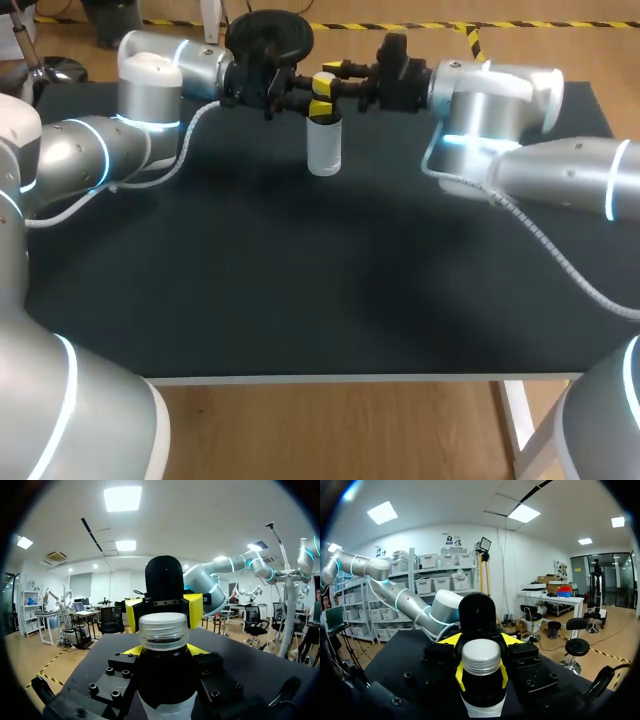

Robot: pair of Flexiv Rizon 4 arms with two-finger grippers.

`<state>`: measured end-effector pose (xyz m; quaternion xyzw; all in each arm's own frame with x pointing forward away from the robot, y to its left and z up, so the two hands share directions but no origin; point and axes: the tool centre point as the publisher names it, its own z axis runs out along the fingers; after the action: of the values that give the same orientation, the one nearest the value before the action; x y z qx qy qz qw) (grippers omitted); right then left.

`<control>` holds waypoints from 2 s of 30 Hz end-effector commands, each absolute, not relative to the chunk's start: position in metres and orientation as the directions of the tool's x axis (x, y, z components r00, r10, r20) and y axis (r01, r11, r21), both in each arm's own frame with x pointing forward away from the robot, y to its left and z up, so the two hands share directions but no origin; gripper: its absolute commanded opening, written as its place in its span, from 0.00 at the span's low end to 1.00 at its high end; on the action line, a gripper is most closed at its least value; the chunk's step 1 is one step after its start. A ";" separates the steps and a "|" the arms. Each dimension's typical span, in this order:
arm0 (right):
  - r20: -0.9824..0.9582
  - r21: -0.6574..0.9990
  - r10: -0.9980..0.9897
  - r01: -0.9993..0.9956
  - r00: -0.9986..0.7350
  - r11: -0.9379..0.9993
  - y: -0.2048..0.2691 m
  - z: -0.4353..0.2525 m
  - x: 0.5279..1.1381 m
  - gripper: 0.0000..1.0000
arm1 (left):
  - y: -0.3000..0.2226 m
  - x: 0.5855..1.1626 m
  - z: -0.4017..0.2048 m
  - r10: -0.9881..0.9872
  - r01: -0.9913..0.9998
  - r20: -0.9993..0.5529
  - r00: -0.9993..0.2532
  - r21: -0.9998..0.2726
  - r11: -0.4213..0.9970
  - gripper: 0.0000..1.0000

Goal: Unscrew the bottle cap

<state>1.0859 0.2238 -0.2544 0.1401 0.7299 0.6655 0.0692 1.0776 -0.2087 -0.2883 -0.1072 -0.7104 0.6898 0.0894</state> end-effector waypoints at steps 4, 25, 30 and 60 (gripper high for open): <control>0.136 0.986 0.007 0.136 -0.991 0.101 0.221 -0.259 1.099 0.00 | -0.209 1.083 -0.290 0.348 0.027 -0.018 -0.937 -0.999 0.019 0.00; 0.157 0.984 -0.498 0.090 -0.853 0.157 0.229 -0.270 1.096 0.00 | -0.209 1.083 -0.290 0.348 0.027 -0.018 -0.937 -0.999 0.019 0.00; 0.169 0.982 -0.604 0.081 -0.779 0.170 0.228 -0.272 1.093 0.00 | -0.209 1.083 -0.290 0.348 0.027 -0.018 -0.937 -0.999 0.019 0.00; 0.205 0.979 -0.948 0.033 -0.244 0.203 0.225 -0.271 1.088 0.00 | -0.209 1.083 -0.290 0.348 0.027 -0.018 -0.937 -0.999 0.019 0.00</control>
<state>1.0771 0.2224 -0.2593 -0.1019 0.7537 0.6302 -0.1561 1.0768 -0.2080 -0.2894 -0.1088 -0.7103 0.6895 0.0908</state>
